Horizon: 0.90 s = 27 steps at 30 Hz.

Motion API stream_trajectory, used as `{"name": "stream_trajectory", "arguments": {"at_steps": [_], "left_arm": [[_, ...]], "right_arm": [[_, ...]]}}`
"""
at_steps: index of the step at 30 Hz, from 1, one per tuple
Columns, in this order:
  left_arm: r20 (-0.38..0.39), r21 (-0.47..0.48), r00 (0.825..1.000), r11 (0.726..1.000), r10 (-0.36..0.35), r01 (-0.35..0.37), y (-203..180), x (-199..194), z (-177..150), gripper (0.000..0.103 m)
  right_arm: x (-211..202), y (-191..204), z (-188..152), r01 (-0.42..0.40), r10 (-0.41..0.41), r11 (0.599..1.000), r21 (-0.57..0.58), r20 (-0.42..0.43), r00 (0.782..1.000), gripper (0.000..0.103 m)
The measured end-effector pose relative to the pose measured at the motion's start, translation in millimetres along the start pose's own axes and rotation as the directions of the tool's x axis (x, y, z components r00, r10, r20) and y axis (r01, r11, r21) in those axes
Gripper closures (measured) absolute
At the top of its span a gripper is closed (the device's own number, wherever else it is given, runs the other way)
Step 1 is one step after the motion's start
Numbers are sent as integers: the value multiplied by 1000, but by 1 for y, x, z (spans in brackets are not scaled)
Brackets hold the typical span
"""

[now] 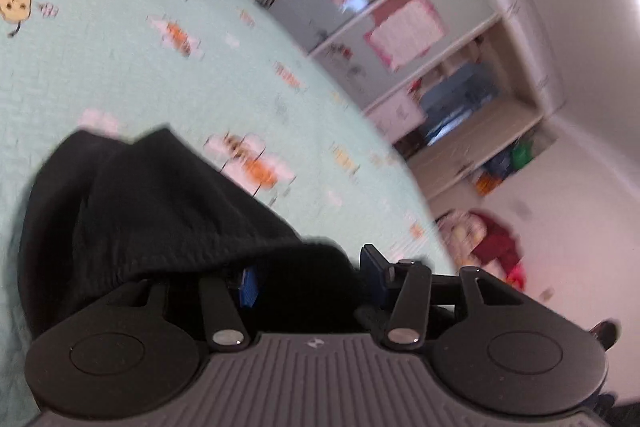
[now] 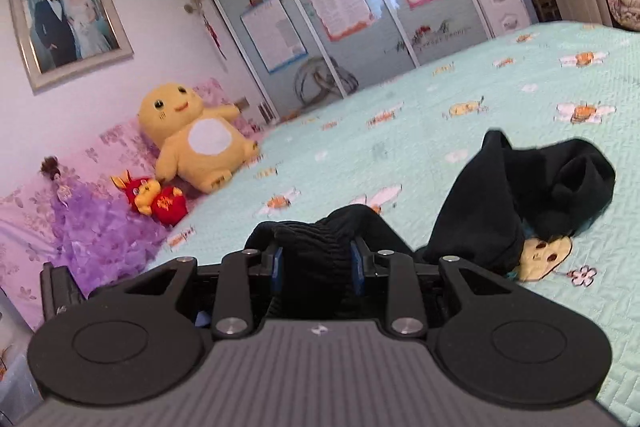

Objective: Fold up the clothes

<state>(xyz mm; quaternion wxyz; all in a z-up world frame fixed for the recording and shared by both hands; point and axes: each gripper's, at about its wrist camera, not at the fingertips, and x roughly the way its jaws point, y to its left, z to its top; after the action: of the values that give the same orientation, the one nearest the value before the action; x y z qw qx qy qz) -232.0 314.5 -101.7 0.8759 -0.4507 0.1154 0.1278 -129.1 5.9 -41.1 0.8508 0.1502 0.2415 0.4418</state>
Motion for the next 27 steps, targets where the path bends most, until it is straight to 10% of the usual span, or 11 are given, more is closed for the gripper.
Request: {"name": "stream_trajectory", "arguments": {"at_steps": [20, 27], "left_arm": [[14, 54, 977, 975, 214, -214, 76, -103, -58, 50], [50, 401, 946, 861, 320, -312, 39, -75, -61, 50]], "right_arm": [[-15, -37, -45, 17, -17, 1000, -1, -103, 995, 71], [-24, -47, -55, 45, -39, 998, 36, -141, 989, 70]]}}
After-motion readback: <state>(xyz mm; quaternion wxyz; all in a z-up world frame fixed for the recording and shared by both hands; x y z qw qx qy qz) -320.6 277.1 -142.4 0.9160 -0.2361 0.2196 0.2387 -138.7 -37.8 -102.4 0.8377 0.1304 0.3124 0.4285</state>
